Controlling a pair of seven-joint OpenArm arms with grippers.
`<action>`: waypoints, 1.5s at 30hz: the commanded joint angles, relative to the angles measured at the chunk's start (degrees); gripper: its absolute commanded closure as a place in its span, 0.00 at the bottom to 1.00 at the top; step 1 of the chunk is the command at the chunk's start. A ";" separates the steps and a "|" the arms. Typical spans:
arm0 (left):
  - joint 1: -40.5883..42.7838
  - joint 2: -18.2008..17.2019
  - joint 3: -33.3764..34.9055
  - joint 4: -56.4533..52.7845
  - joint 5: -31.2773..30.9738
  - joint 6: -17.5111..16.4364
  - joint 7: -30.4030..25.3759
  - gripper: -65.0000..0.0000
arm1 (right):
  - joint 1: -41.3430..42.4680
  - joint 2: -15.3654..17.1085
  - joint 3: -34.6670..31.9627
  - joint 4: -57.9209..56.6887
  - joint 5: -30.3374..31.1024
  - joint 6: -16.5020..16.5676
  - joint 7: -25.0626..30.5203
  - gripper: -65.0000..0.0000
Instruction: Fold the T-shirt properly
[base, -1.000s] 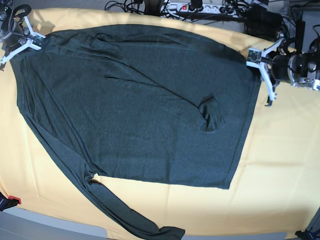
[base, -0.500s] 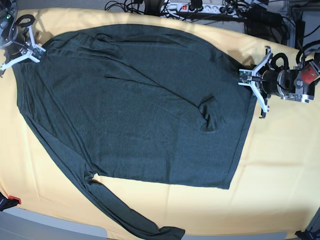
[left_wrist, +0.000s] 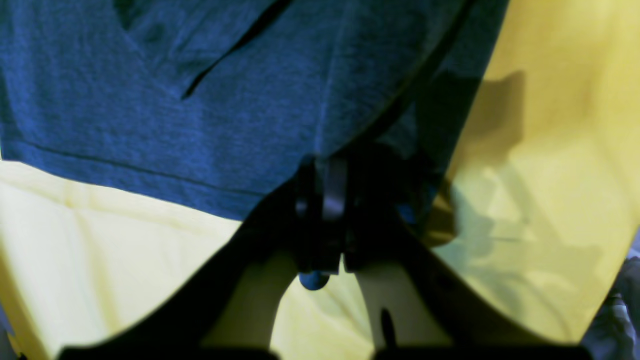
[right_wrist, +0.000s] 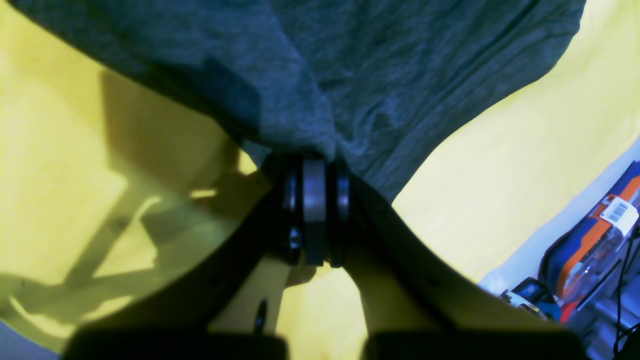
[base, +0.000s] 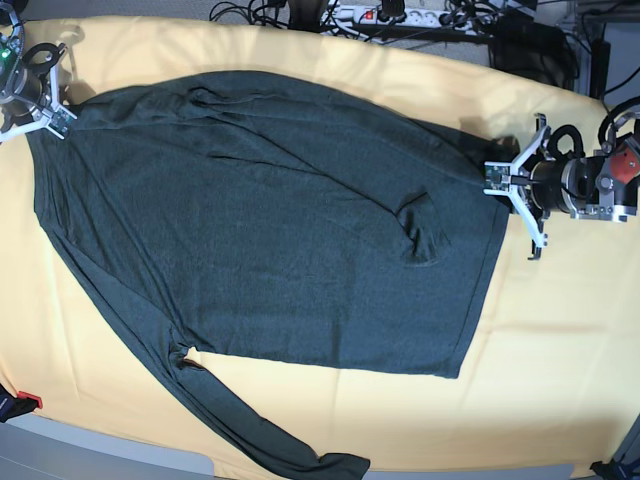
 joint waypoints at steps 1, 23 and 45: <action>-1.42 -1.16 -0.92 -0.39 -0.02 0.44 -0.39 1.00 | 0.28 1.11 0.70 0.48 -0.42 -1.07 -0.02 1.00; -1.68 -1.18 -0.90 -4.52 -2.60 -0.60 0.48 1.00 | 0.28 1.11 0.70 -0.90 -0.44 -4.55 -2.95 1.00; -9.31 -0.09 -1.18 -2.73 -9.16 -0.60 1.20 1.00 | 3.30 1.01 0.70 -1.75 0.46 -2.12 -2.08 1.00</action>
